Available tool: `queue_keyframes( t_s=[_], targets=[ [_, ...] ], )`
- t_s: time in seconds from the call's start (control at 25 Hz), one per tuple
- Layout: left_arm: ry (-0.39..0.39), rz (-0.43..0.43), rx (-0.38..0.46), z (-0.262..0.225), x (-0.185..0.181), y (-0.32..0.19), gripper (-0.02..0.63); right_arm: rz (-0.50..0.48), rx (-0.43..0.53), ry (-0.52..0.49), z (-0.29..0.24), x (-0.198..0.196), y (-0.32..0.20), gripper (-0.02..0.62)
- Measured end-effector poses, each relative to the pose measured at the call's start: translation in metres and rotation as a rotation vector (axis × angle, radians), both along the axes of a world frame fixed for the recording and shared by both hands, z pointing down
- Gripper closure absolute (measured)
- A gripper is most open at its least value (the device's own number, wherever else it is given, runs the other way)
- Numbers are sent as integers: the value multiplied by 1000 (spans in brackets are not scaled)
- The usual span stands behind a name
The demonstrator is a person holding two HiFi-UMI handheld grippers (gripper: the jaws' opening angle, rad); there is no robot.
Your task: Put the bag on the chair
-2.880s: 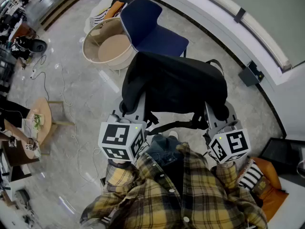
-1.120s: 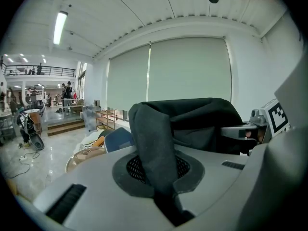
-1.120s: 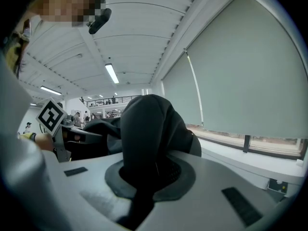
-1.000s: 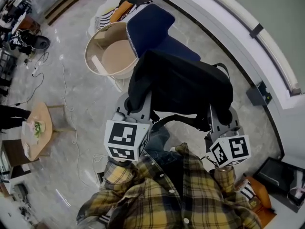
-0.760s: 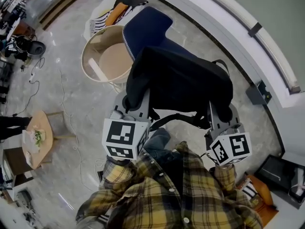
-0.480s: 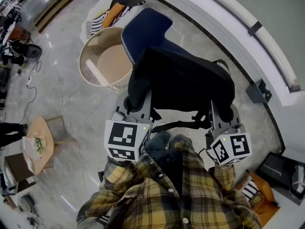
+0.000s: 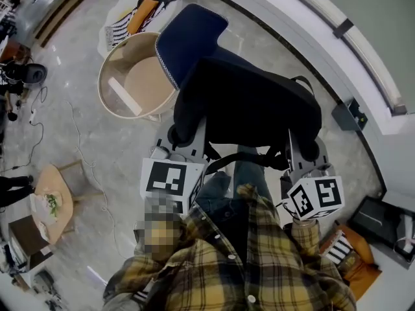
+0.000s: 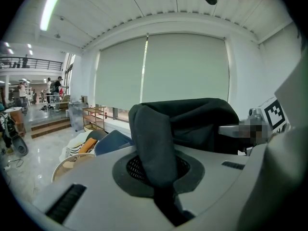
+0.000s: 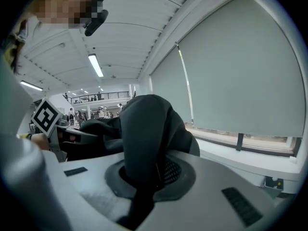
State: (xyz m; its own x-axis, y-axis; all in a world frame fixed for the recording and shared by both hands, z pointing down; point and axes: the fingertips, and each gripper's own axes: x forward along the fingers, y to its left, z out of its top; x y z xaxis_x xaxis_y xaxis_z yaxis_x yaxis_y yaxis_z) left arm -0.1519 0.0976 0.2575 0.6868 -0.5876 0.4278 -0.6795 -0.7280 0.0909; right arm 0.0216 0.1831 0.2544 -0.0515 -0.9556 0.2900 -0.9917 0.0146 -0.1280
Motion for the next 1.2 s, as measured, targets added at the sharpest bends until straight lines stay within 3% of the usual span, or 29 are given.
queue_keyframes(
  t_s=[0.4, 0.92, 1.2],
  targets=[
    [-10, -96, 16, -3, 23, -59, 565, -92, 5, -8, 3, 31, -75, 568],
    [-12, -262, 12, -16, 107, -169, 565, -254, -8, -4, -11, 122, -207, 568],
    [-9, -362, 25, -16, 134, -204, 566, -362, 11, 12, -14, 151, -260, 568]
  ],
)
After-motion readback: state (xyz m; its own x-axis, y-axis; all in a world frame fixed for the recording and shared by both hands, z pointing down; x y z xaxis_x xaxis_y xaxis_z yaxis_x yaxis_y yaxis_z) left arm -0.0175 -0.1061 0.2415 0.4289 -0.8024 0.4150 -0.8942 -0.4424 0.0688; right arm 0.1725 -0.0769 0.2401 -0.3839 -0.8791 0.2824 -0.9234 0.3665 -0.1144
